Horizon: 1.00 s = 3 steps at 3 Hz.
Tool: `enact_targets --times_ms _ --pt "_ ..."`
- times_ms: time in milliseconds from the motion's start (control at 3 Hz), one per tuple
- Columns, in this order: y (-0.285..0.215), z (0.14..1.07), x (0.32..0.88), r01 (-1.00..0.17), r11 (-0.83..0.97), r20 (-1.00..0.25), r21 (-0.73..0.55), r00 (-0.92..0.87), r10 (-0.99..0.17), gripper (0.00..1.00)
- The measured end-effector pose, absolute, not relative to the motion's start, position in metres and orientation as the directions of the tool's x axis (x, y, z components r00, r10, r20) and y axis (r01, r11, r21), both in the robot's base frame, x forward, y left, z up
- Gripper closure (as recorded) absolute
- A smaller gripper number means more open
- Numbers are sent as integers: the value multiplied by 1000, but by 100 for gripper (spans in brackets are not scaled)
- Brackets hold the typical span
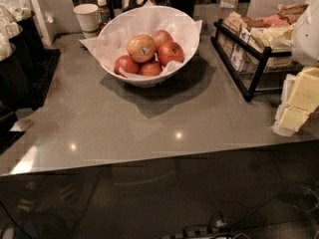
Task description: Pick apple from white bowl
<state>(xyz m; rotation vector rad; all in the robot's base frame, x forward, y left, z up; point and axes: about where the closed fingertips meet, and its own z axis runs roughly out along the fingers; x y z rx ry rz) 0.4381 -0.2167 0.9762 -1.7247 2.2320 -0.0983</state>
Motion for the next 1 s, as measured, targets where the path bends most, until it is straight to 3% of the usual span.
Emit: enact_targets --times_ms 667,1000 --pt "-212 982 445 -930 258 -222 -262 -202 -954 0" --pt "-185 989 481 -946 175 -296 -273 -91 -951 0"
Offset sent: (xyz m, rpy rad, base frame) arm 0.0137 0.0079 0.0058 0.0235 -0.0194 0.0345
